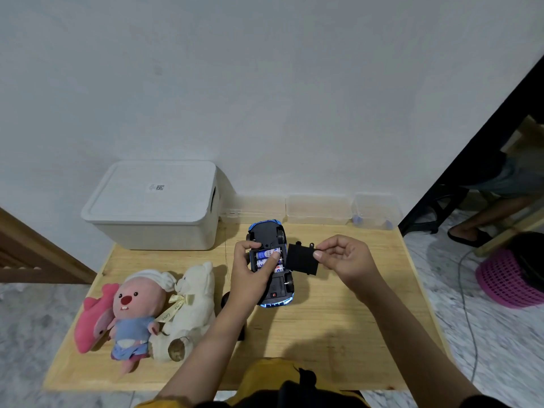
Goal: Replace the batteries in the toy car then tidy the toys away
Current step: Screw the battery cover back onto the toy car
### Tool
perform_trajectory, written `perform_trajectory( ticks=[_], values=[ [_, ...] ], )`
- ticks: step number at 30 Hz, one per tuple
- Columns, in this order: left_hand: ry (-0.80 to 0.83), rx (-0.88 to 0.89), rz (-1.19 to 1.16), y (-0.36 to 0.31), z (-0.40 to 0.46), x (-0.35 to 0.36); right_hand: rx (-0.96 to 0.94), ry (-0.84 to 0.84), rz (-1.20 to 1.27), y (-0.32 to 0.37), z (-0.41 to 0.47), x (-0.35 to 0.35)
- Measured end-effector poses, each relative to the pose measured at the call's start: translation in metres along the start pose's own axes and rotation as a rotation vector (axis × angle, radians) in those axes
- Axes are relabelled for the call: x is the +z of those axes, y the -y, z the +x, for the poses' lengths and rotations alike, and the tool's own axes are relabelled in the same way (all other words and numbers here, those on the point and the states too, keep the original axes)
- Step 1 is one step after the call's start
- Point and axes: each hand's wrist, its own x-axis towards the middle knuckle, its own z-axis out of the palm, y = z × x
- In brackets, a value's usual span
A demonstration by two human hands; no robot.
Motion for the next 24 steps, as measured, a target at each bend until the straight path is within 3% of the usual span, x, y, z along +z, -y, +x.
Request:
perform_trajectory(
  ticks=[13, 24],
  values=[
    [0.003, 0.136, 0.138, -0.0017, 0.0031, 0.0006, -0.007, 0.041, -0.038, -0.0015, 0.0025, 0.0034],
    [0.165, 0.059, 0.152, 0.0016, 0.0057, -0.0043, -0.006, -0.020, 0.001, 0.0006, 0.0076, 0.0011]
  ],
)
